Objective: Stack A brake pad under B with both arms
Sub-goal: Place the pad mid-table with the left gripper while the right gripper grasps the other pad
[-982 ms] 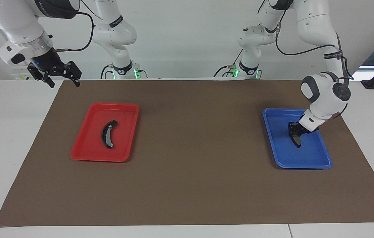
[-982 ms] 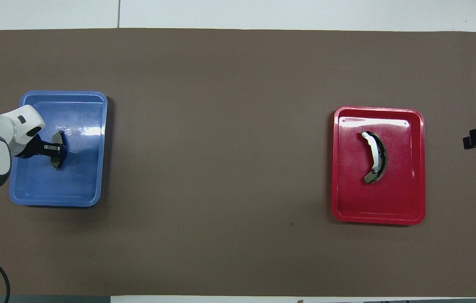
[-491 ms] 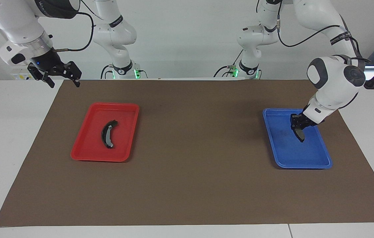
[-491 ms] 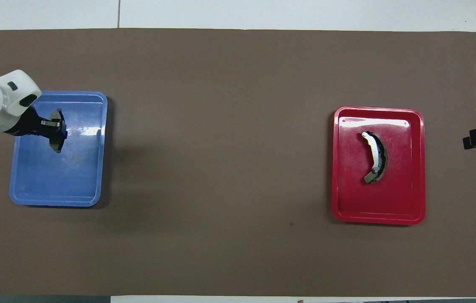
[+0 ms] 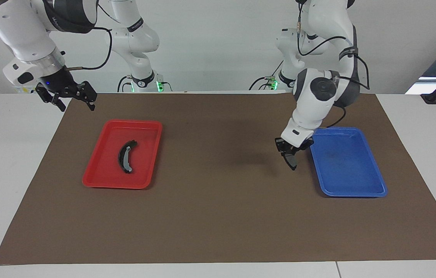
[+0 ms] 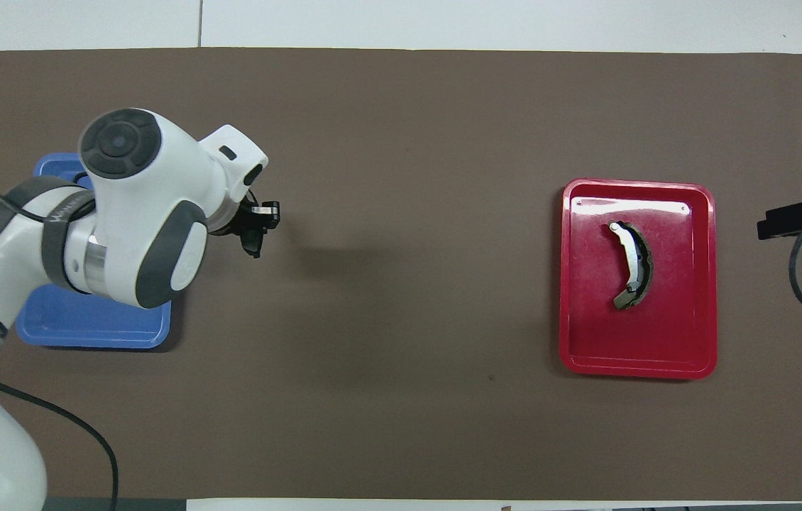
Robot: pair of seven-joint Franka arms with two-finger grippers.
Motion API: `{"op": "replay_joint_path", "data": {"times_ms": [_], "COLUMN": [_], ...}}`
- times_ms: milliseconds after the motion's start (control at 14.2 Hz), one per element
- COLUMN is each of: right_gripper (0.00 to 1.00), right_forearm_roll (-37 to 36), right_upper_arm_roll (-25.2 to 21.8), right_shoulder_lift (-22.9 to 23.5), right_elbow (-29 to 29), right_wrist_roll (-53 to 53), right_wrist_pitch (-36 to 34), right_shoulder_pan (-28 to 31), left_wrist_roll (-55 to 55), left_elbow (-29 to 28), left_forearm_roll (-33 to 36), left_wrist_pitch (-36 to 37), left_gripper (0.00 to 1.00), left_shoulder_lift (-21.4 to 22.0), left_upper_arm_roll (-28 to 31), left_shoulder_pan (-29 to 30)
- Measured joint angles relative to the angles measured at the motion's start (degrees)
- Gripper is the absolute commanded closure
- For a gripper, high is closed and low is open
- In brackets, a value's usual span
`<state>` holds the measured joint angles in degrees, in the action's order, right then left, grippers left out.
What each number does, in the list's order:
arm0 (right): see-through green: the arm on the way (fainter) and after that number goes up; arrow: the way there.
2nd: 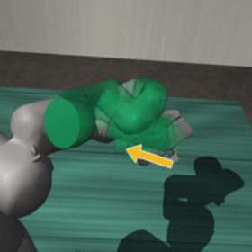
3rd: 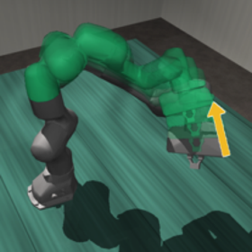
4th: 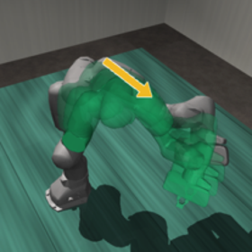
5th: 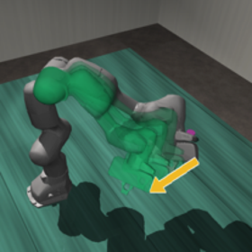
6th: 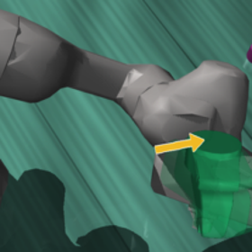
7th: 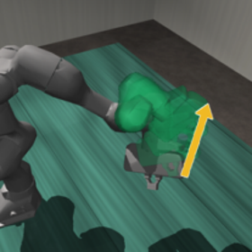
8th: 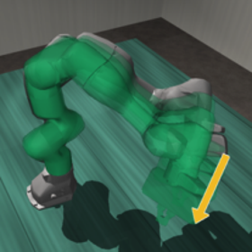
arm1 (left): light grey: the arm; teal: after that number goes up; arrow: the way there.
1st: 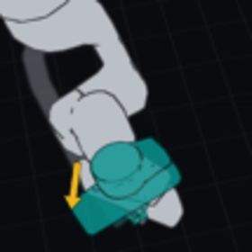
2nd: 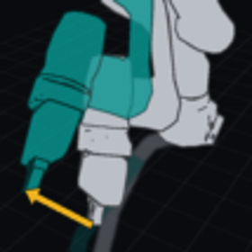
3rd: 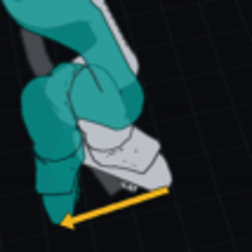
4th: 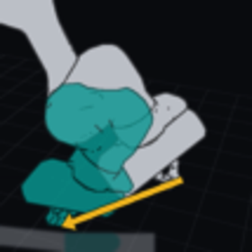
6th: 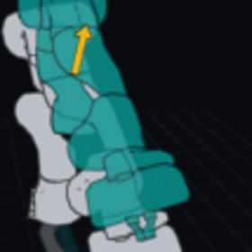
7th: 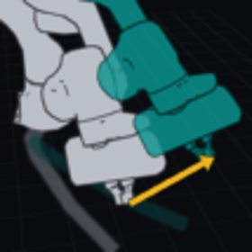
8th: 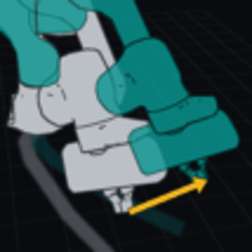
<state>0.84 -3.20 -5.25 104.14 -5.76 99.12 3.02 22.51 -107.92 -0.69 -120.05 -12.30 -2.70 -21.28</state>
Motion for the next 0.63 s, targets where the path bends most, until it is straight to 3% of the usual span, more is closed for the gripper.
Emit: {"op": "replay_joint_path", "data": {"times_ms": [281,632], "right_gripper": [0.01,0.01], "right_forearm_roll": [1.3,1.32], "right_upper_arm_roll": [0.15,0.16], "right_shoulder_lift": [1.48,7.19], "right_elbow": [9.38,19.63], "right_wrist_roll": [0.21,0.48], "right_wrist_pitch": [9.99,26.77], "right_shoulder_pan": [-2.6,-3.53], "left_wrist_roll": [7.44,8.44], "left_elbow": [-0.16,-0.18], "left_forearm_roll": [0.0,-0.01], "left_wrist_pitch": [-7.6,-13.32], "left_gripper": [0.99,0.94], "left_shoulder_lift": [-4.86,-9.11], "left_upper_arm_roll": [-0.02,0.0], "left_shoulder_pan": [-7.94,-12.08]}}
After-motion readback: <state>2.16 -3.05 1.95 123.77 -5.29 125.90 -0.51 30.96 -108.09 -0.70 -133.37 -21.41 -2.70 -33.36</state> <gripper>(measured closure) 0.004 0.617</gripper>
